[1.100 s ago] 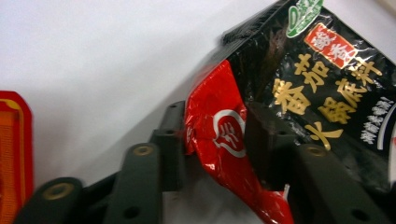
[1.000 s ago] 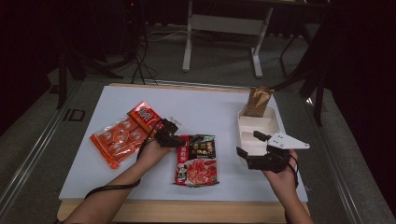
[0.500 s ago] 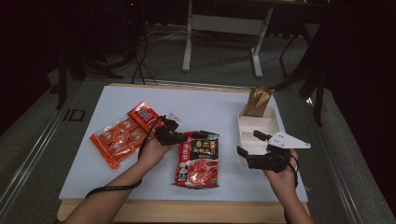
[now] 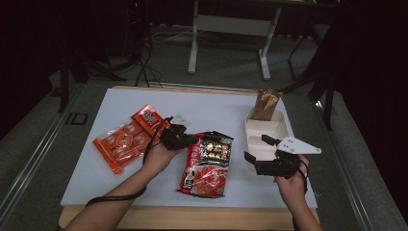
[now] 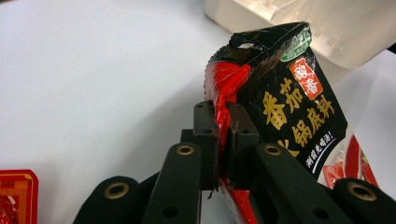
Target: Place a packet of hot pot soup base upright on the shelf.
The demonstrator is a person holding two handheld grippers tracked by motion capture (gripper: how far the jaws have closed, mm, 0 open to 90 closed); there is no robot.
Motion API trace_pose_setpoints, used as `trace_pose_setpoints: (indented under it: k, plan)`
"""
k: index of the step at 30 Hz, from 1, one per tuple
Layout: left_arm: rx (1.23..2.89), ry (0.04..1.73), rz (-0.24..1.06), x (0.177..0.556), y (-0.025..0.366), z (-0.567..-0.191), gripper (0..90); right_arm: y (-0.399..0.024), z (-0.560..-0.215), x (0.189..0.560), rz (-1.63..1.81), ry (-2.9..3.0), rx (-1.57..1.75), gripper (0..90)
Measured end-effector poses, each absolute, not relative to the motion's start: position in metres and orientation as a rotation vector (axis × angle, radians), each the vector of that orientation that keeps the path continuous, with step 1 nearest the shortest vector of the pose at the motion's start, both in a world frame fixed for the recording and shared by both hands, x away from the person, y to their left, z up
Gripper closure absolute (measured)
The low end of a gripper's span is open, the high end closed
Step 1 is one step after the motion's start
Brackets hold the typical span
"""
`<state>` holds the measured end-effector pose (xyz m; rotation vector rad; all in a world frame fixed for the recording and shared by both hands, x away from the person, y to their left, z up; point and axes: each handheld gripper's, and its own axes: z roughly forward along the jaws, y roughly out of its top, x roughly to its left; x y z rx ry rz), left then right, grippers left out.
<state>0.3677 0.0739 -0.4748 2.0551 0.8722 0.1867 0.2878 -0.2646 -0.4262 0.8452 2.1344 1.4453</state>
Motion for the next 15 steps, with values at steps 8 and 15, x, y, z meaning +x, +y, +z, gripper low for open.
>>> trace_pose_setpoints:
  k: [8, 15]
  plan:
    - [2.013, 0.797, 0.177, 0.354, 0.074, -0.46, 85.6, -0.265, -0.423, 0.287, 1.427, 2.124, 0.796, 11.4]
    - [1.986, 0.734, 0.153, 0.343, 0.071, -0.446, 86.3, -0.267, -0.42, 0.288, 1.398, 2.138, 0.838, 11.5]
